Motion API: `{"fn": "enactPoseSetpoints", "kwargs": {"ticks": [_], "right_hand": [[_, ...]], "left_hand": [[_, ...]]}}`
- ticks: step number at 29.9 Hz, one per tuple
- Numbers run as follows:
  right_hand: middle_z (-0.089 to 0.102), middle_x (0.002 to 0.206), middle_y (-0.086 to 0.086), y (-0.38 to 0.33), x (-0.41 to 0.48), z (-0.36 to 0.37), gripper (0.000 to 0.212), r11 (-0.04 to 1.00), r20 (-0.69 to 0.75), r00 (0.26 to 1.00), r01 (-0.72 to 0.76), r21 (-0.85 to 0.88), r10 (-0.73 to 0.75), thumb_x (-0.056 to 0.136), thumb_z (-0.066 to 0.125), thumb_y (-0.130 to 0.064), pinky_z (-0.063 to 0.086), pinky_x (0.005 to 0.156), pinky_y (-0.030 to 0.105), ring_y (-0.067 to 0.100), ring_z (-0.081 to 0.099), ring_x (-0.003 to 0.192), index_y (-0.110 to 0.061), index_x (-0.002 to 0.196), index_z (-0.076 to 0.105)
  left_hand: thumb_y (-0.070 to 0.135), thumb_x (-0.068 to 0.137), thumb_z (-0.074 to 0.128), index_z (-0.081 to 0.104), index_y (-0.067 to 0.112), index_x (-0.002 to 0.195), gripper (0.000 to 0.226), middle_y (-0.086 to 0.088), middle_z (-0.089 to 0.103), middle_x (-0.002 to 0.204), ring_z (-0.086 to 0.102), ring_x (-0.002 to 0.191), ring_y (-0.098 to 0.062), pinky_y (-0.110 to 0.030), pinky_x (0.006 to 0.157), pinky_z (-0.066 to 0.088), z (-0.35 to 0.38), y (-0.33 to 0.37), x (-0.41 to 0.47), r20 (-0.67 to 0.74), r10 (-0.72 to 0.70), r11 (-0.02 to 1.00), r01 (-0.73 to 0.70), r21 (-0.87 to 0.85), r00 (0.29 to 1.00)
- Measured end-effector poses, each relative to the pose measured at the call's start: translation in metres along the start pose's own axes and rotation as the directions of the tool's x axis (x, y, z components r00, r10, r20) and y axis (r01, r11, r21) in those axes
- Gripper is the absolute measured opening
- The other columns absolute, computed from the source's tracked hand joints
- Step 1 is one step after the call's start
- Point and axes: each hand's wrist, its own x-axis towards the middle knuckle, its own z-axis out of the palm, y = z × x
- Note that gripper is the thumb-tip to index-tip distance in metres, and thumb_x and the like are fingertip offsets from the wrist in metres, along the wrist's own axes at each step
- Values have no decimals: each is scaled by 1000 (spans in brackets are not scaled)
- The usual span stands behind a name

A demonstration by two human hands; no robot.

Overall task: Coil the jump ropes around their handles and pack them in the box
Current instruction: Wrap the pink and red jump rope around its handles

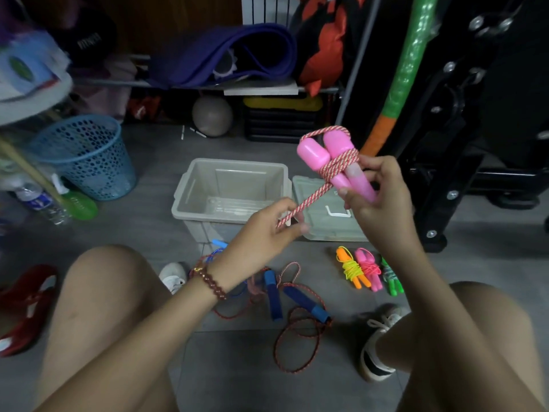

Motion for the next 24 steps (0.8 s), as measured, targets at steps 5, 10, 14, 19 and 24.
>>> {"fn": "enactPoseSetpoints", "kwargs": {"ticks": [5,10,14,19,24], "right_hand": [[56,96,-16,-2,-1,2,31,999,-11,1000,28,-46,-28,82,72,-11,52,79,30,8,56,89,-20,102,50],[55,97,-11,3,1,-7,31,994,-87,995,43,-98,-52,82,71,-10,40,69,5,-3,53,81,-15,105,51],[56,101,-5,8,0,-11,29,983,-100,994,33,-183,-52,85,68,-10,37,65,4,7,51,83,-21,101,47],[55,103,-8,17,5,-19,27,964,-127,991,4,-265,-39,83,69,-9,40,67,10,9,53,87,-17,103,54],[59,100,-5,25,4,-19,23,957,-101,994,9,-290,-40,85,68,-10,46,68,27,12,56,85,-14,104,56]], "left_hand": [[43,92,44,56,23,67,35,-3,49,56,41,53,-6,-30,58,35,-5,-6,1,-103,8,993,3,114,995],[13,99,38,63,5,89,28,8,38,52,29,45,-2,-12,44,29,-14,4,-4,211,-337,756,398,-520,917],[20,100,36,54,8,76,33,8,40,47,29,41,-4,-15,43,28,-19,9,-7,260,-334,850,409,-333,906],[24,100,36,46,11,64,40,10,32,38,25,37,-4,-17,42,23,-16,25,-15,143,-306,922,331,-202,941],[23,96,46,52,13,57,41,9,36,39,29,37,-2,-11,42,26,-17,39,-22,17,-115,982,117,-150,993]]}}
